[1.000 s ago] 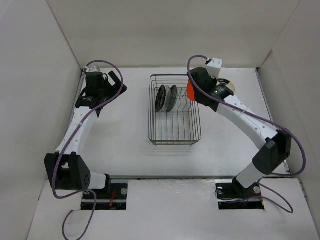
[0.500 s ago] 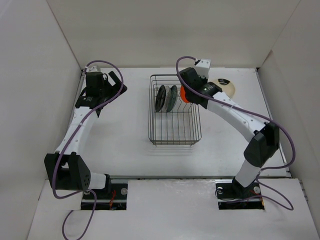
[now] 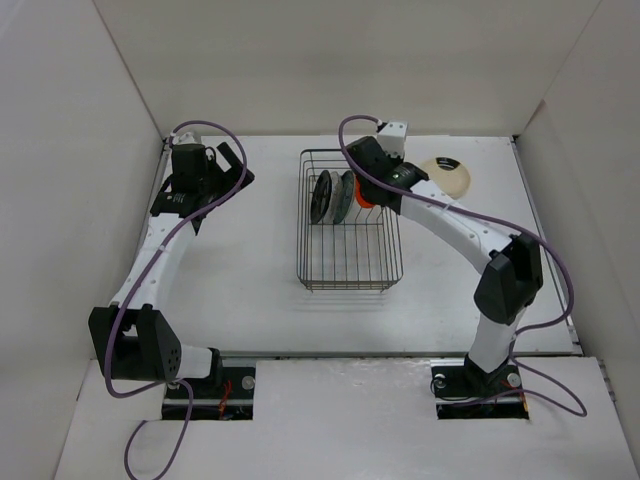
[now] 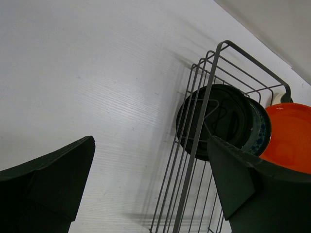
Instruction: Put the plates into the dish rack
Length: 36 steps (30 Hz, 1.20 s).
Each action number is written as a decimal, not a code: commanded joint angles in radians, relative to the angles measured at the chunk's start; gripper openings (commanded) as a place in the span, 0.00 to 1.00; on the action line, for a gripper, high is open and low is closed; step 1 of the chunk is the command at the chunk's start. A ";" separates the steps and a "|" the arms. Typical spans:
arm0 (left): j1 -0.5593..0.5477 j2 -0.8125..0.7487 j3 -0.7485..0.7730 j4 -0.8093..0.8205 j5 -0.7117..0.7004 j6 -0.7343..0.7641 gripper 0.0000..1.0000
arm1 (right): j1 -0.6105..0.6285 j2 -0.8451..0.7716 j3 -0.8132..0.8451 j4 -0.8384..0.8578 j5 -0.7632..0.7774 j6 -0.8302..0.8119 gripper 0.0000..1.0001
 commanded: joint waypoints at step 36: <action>0.004 -0.035 0.013 0.014 -0.004 0.016 1.00 | 0.066 0.075 0.100 -0.019 0.081 0.024 0.58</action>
